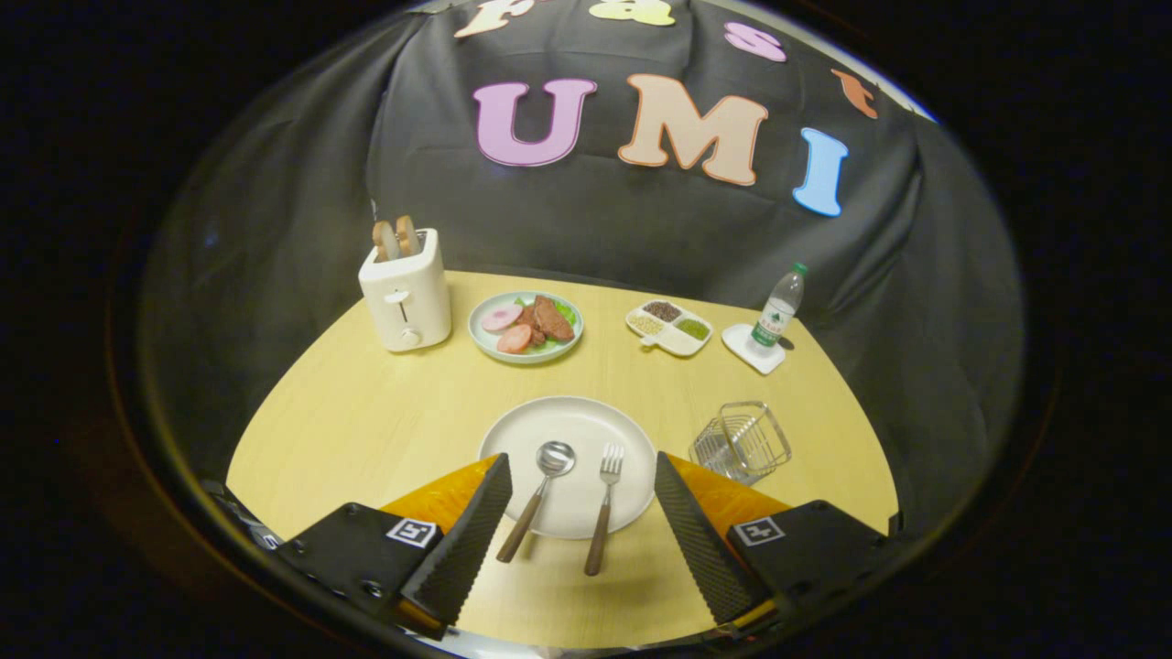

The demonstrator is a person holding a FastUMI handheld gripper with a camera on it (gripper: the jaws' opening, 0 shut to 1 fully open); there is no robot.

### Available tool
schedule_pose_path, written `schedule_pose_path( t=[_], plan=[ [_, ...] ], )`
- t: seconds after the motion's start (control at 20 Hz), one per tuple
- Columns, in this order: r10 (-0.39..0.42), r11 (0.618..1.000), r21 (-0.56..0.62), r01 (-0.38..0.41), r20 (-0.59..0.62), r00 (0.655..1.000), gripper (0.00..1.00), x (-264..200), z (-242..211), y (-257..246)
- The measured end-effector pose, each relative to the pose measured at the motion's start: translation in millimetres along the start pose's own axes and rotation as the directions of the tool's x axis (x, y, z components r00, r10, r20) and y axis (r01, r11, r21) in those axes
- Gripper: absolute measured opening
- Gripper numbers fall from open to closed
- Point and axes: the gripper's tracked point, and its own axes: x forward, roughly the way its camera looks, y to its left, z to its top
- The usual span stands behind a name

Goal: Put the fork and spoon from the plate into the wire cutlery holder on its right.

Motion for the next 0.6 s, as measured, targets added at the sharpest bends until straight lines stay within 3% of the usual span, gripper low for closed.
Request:
schedule_pose_path(
  t=[0.25, 0.6],
  plan=[
    [-0.047, 0.998, 0.043, 0.056, -0.192, 0.98, 1.0, -1, -21, -7],
    [-0.083, 0.991, 0.048, 0.124, -0.505, 0.859, 0.99, 1, -57, -13]
  ],
)
